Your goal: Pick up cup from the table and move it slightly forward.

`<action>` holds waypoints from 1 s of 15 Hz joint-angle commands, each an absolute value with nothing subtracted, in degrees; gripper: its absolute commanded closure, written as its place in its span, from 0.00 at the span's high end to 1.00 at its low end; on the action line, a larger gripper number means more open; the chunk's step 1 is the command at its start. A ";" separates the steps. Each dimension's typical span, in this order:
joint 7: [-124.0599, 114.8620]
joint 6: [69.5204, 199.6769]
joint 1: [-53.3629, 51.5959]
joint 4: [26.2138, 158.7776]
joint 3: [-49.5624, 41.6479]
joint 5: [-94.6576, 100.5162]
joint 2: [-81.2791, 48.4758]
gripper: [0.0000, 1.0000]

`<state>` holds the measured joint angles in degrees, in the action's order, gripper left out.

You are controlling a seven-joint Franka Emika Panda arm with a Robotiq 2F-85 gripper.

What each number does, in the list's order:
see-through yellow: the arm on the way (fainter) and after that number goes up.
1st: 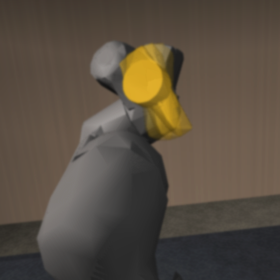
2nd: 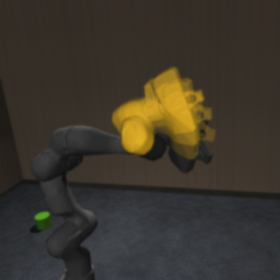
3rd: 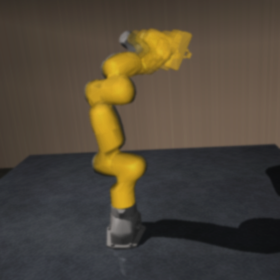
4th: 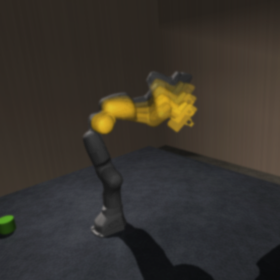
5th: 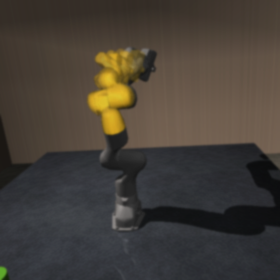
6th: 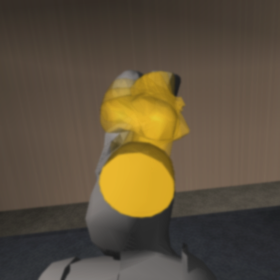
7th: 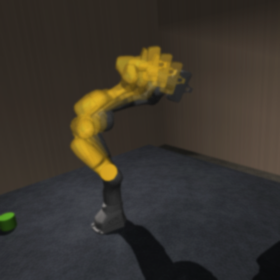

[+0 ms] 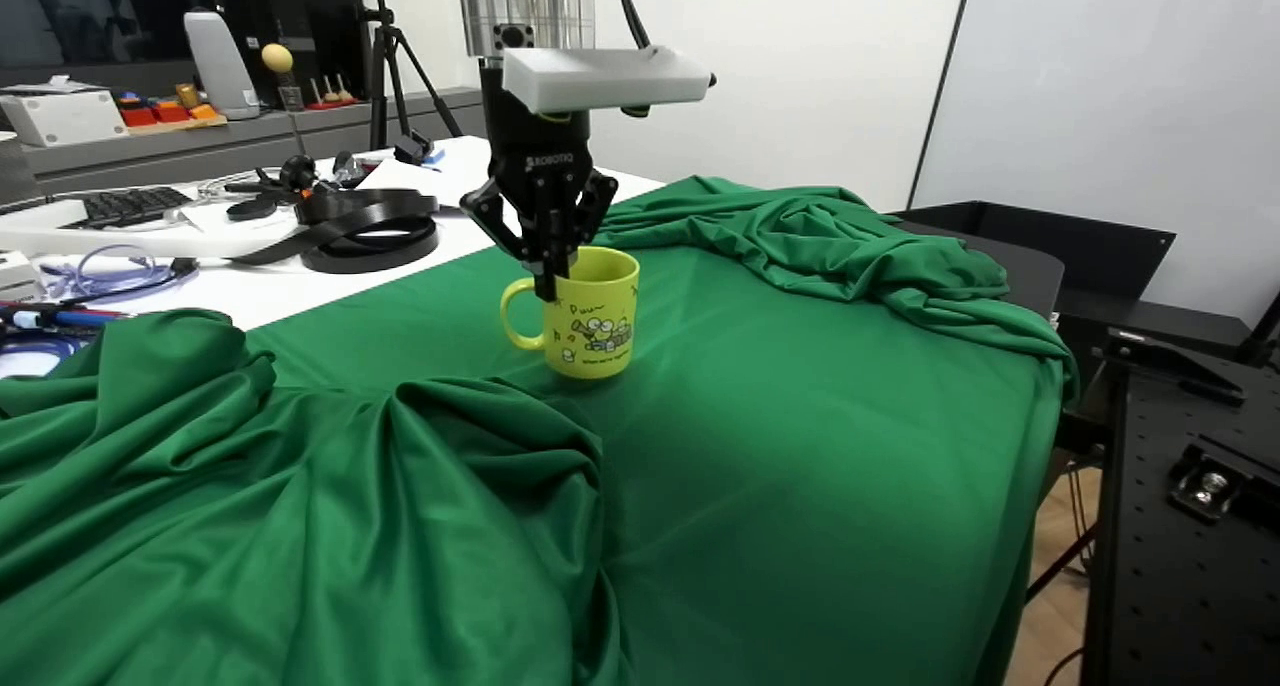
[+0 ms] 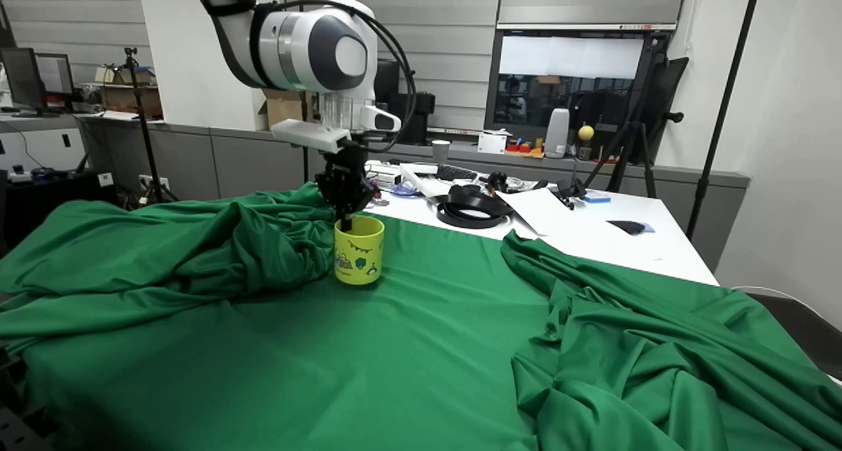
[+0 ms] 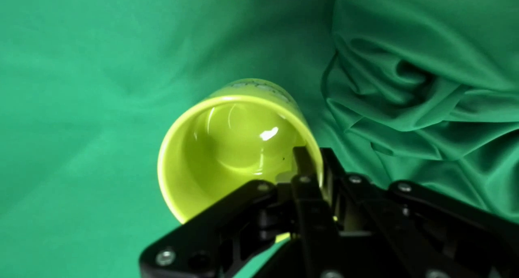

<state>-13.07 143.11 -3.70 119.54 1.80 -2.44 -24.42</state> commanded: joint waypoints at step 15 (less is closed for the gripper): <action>-14.34 134.65 -4.55 116.07 0.47 -2.31 -23.18 1.00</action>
<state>-12.65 138.52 -3.87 115.96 1.46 -2.31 -25.82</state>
